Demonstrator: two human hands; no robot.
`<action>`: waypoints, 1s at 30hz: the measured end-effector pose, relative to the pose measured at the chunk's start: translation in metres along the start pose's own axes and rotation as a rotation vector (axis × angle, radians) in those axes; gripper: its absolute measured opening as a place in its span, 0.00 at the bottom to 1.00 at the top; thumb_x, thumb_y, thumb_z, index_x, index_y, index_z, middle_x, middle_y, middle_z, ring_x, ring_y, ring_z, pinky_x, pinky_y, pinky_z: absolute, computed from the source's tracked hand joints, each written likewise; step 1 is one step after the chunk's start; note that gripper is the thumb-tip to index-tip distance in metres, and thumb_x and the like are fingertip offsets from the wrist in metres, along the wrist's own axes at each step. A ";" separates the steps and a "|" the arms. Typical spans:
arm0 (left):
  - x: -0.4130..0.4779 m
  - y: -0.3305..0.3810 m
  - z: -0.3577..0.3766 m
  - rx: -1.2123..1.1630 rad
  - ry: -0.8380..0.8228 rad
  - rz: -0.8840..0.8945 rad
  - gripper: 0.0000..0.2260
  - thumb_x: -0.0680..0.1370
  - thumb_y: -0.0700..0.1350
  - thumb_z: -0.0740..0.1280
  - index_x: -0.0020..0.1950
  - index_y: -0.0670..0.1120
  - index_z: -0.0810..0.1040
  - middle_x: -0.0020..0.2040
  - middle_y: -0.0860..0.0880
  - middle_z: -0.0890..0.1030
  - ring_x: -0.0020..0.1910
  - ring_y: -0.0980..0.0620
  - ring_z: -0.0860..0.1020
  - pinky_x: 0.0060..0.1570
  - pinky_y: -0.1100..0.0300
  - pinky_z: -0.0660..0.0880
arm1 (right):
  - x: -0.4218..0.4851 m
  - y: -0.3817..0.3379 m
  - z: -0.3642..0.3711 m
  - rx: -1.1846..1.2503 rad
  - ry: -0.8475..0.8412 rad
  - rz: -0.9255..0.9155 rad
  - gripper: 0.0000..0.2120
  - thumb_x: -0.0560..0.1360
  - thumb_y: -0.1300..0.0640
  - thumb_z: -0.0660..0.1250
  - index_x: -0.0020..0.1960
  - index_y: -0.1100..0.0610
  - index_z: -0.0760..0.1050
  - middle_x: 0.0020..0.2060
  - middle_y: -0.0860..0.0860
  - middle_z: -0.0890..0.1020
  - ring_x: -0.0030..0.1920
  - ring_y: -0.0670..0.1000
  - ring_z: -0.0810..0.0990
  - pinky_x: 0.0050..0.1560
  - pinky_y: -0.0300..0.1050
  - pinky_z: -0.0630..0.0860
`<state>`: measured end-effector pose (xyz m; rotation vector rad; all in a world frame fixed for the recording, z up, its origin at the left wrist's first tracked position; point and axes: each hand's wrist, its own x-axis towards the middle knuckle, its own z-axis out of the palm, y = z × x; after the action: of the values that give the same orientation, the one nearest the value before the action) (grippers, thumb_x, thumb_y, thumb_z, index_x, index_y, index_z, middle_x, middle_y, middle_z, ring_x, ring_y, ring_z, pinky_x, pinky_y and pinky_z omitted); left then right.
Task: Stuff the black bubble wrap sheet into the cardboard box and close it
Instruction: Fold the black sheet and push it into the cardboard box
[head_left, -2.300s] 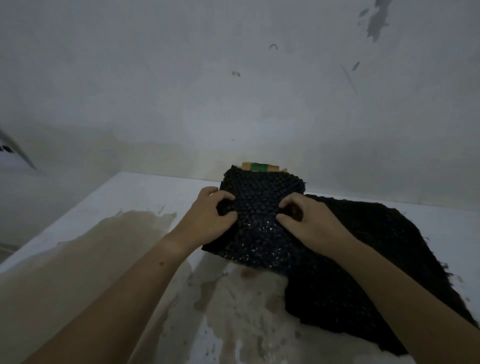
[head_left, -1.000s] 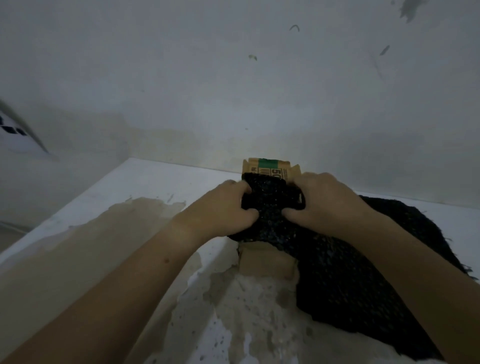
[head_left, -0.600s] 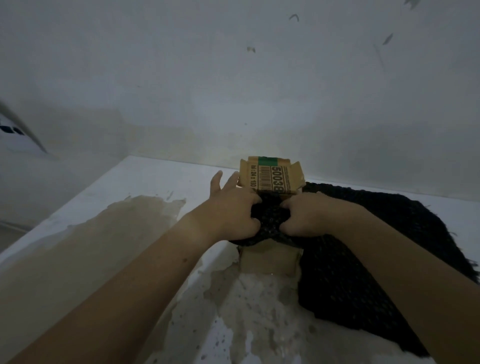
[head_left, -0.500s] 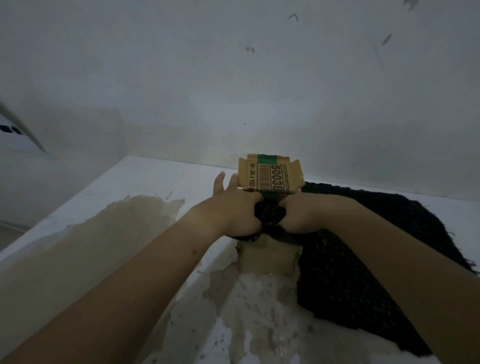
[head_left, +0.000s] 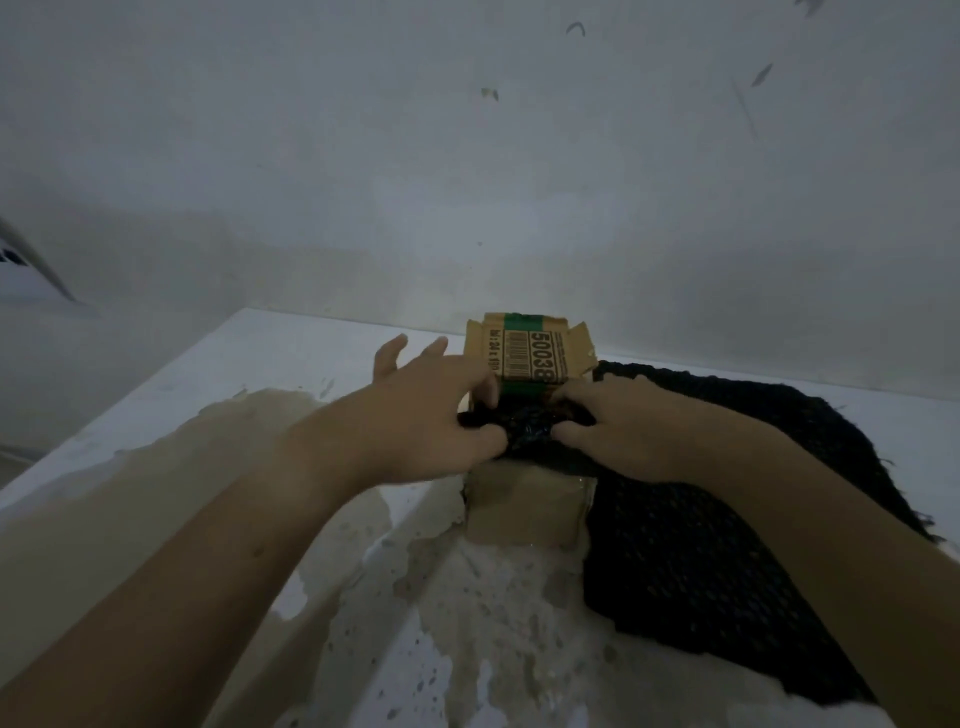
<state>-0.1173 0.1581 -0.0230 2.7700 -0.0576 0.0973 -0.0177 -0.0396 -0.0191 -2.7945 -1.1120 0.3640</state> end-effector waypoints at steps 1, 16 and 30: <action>-0.010 -0.002 0.002 0.002 0.015 0.034 0.16 0.69 0.63 0.58 0.51 0.58 0.73 0.66 0.57 0.73 0.79 0.53 0.49 0.73 0.50 0.32 | -0.007 0.001 -0.001 0.055 0.097 -0.071 0.16 0.78 0.39 0.57 0.59 0.47 0.72 0.53 0.48 0.79 0.50 0.52 0.77 0.56 0.51 0.71; -0.018 -0.001 0.033 0.222 0.064 0.174 0.25 0.77 0.58 0.47 0.50 0.52 0.82 0.68 0.52 0.66 0.72 0.55 0.57 0.74 0.48 0.37 | -0.024 -0.009 0.011 -0.197 0.044 -0.169 0.30 0.64 0.27 0.60 0.55 0.48 0.75 0.55 0.48 0.74 0.68 0.57 0.61 0.72 0.55 0.52; -0.005 0.002 0.025 0.269 -0.017 0.133 0.18 0.78 0.55 0.53 0.51 0.53 0.81 0.57 0.53 0.71 0.62 0.51 0.65 0.71 0.46 0.45 | -0.023 -0.009 0.016 -0.237 0.266 -0.270 0.19 0.69 0.34 0.63 0.44 0.50 0.76 0.41 0.46 0.77 0.56 0.53 0.69 0.62 0.48 0.64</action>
<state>-0.1209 0.1471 -0.0459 3.0334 -0.2508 0.1238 -0.0438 -0.0490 -0.0283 -2.7191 -1.5212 -0.1713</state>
